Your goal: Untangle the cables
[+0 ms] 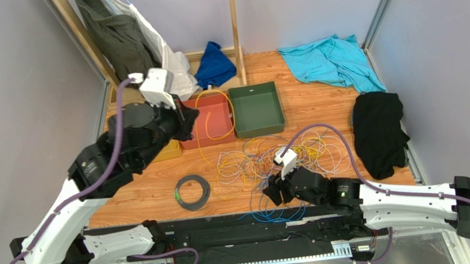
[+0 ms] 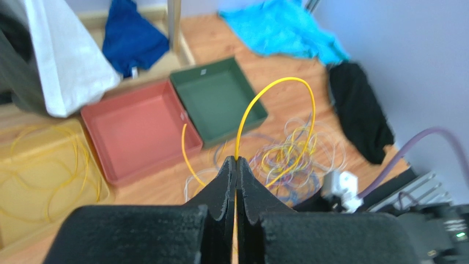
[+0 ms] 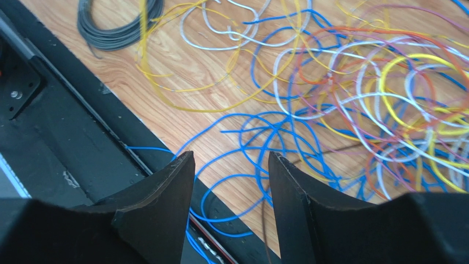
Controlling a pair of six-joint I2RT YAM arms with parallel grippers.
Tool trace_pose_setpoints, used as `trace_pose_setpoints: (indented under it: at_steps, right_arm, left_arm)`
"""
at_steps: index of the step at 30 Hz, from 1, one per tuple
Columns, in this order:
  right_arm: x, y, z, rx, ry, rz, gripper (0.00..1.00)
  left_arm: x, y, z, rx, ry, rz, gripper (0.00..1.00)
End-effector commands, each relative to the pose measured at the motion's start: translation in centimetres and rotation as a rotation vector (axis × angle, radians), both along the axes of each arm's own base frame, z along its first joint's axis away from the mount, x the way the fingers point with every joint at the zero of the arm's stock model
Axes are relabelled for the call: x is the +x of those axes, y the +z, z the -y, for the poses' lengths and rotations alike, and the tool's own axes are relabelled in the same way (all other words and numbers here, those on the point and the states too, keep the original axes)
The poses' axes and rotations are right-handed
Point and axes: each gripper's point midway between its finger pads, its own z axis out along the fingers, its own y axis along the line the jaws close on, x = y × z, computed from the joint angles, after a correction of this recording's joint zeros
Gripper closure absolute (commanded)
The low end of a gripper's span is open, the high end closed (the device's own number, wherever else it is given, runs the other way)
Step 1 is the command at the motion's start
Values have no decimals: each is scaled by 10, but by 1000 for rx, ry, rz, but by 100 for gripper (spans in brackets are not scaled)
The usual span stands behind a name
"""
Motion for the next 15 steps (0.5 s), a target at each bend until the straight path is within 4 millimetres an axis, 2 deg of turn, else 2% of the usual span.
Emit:
trace_pose_setpoints:
  at_steps: [1,3,6,15]
  right_arm:
    - [-9,31,-42,153,77,20,41]
    - [-14,34,-51,153,102,39,39]
    - [-11,35,-61,123,95,74,37]
    - [15,44,-68,131,-29,175,35]
  left_arm:
    - [-1,33,-7,14,-6,50,100]
    - [-1,43,-6,5,-11,65,100]
    - [-1,50,-3,1,-23,71,100]
    - [-2,52,-3,-1,-32,71,100]
